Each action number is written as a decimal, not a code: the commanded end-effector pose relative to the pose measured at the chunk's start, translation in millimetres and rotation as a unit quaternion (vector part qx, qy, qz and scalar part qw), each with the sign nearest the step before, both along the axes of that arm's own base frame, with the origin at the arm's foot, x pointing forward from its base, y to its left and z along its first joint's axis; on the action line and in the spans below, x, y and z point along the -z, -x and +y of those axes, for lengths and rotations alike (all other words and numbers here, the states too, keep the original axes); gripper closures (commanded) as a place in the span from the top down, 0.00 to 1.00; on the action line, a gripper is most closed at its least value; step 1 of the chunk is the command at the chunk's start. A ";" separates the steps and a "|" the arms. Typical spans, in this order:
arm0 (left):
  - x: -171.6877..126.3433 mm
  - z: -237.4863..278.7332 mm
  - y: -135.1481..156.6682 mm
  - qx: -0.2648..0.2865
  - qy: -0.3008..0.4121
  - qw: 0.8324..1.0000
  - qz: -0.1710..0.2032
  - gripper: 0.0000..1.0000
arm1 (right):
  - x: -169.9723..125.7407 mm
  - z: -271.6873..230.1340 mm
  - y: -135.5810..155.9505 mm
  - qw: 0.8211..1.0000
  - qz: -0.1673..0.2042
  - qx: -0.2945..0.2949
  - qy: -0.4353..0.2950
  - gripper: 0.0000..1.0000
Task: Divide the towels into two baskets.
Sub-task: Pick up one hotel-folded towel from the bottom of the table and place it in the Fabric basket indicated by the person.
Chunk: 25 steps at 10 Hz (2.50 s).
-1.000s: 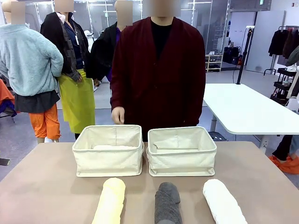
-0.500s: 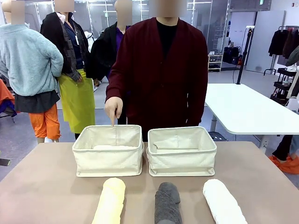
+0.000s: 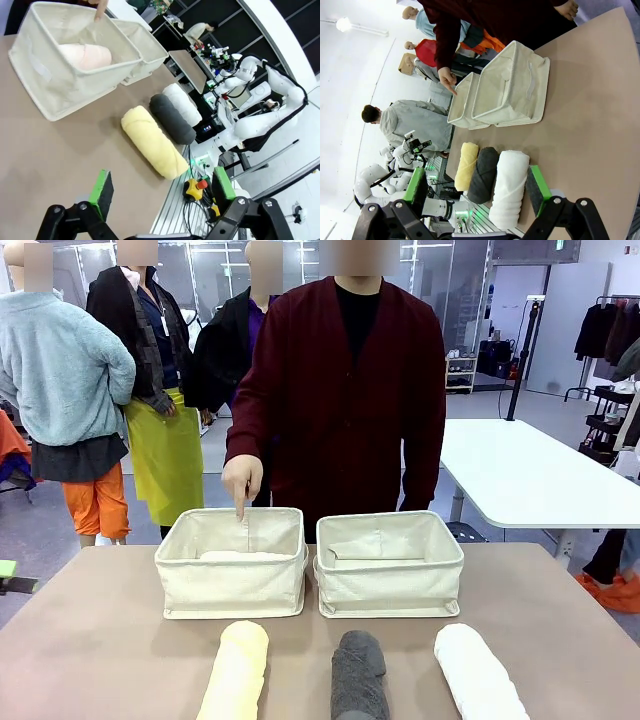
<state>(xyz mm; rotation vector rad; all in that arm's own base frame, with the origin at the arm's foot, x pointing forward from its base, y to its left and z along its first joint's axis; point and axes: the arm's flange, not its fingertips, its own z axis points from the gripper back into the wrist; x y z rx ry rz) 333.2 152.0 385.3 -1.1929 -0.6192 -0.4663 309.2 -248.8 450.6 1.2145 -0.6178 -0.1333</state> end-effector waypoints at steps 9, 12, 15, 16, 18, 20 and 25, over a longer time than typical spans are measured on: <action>-17.2 -273.1 51.2 -0.034 -0.288 0.950 0.117 1.00 | -2.8 0.3 2.1 1.000 -0.005 0.000 -0.001 1.00; 6.2 -300.0 67.9 -0.096 -0.337 0.929 0.122 1.00 | -2.8 0.3 2.1 1.000 -0.005 0.000 -0.001 1.00; 29.8 -315.5 83.2 -0.104 -0.377 0.910 0.135 1.00 | -2.8 0.3 2.1 1.000 -0.005 0.000 -0.001 1.00; 38.7 -318.9 84.0 -0.102 -0.392 0.902 0.149 1.00 | -2.8 0.3 2.1 1.000 -0.005 0.000 -0.001 1.00; 51.0 -321.8 79.4 -0.104 -0.403 0.897 0.149 1.00 | -2.8 0.3 2.1 1.000 -0.005 0.000 -0.001 1.00; 60.3 -326.1 74.2 -0.104 -0.399 0.896 0.166 1.00 | -2.8 0.3 2.1 1.000 -0.005 0.000 -0.001 1.00; 79.1 -345.5 73.1 -0.093 -0.417 0.887 0.175 1.00 | -2.8 0.3 2.1 1.000 -0.005 0.000 -0.001 1.00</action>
